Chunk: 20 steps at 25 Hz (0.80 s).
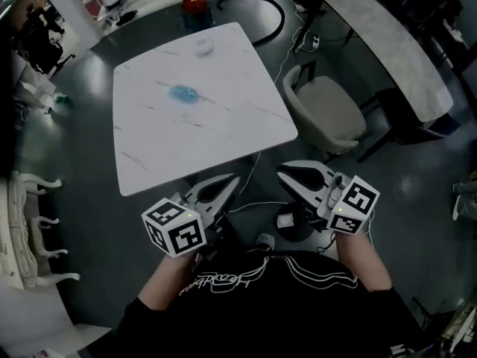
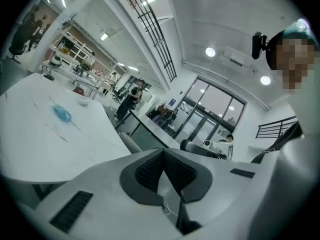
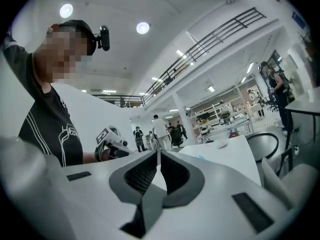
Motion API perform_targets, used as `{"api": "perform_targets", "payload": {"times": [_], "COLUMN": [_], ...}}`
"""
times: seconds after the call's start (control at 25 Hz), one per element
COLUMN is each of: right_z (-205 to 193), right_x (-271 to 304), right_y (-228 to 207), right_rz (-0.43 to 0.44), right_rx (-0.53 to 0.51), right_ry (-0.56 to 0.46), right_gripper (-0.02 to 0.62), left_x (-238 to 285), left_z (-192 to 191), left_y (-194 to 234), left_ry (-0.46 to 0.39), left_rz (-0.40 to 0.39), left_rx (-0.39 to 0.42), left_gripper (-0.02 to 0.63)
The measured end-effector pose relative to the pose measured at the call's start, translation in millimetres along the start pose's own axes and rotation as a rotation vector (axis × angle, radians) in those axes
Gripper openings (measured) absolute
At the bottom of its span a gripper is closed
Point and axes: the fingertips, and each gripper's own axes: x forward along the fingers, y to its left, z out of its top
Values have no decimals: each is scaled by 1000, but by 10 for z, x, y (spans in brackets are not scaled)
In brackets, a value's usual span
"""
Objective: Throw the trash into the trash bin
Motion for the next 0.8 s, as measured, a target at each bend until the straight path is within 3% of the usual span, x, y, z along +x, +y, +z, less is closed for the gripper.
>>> {"api": "perform_targets", "payload": {"times": [0.48,0.8], "right_z": [337,200], "right_x": [1428,2381], "right_y": [-502,-874], "right_rz": [-3,22], "right_rx": [-84,-69], "right_ry": [115,186], "right_gripper": [46,46], "left_x": [-385,-566], "left_z": [909,1243], "left_y": [1245,2111], "left_ry": [-122,-114], "left_rz": [57,94], "left_rx": [-36,-68], "left_gripper": [6,6]}}
